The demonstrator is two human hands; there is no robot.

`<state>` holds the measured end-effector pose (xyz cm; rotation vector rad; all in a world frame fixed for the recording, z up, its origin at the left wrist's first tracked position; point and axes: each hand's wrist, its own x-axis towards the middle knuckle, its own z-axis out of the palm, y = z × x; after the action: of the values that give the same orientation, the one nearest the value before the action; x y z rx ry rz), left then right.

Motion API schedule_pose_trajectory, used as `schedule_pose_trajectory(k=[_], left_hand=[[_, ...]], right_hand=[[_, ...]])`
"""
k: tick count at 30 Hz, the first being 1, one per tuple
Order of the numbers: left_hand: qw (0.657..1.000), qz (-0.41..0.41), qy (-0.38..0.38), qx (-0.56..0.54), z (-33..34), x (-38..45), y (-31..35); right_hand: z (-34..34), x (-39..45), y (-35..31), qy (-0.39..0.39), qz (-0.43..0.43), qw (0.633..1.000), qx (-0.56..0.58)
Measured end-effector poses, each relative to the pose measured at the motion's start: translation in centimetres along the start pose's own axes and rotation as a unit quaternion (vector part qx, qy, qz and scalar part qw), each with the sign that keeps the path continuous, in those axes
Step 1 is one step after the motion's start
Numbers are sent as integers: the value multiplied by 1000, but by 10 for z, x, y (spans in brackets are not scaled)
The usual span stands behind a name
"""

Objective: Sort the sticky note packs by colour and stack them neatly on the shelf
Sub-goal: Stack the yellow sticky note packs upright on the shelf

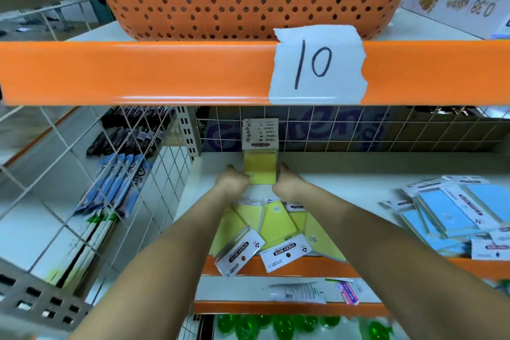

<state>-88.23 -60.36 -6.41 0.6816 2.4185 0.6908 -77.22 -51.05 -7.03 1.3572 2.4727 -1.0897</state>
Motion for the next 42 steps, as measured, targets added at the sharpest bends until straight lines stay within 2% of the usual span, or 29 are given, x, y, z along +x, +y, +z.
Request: schedule_pose_trajectory(k=[4, 11, 15, 19, 25, 28, 31, 35, 38, 42], left_hand=[[999, -10, 26, 27, -14, -8, -22], [990, -69, 47, 109, -21, -34, -47], [986, -84, 17, 146, -18, -44, -53], [988, -85, -27, 127, -13, -47, -56], [988, -82, -15, 133, -5, -48, -55], [986, -68, 5, 152, -5, -50, -54], [994, 8, 34, 99, -9, -54, -53], [990, 126, 60, -26, -19, -70, -43], [987, 127, 51, -82, -21, -67, -40], [970, 108, 0, -219, -31, -67, -33]], right_hand=[[1, -16, 10, 74, -35, 996, -39], [2, -58, 5, 142, -146, 976, -74], [5, -80, -15, 98, -165, 973, -130], [21, -91, -18, 38, -100, 973, -206], [29, -92, -14, -132, -57, 986, -88], [28, -87, -21, -119, -68, 985, -109], [22, -84, -28, -85, -89, 987, -104], [11, -79, -35, -42, -127, 989, 67], [1, -77, -45, -10, -148, 978, 149], [-17, -75, -53, 21, -168, 977, 128]])
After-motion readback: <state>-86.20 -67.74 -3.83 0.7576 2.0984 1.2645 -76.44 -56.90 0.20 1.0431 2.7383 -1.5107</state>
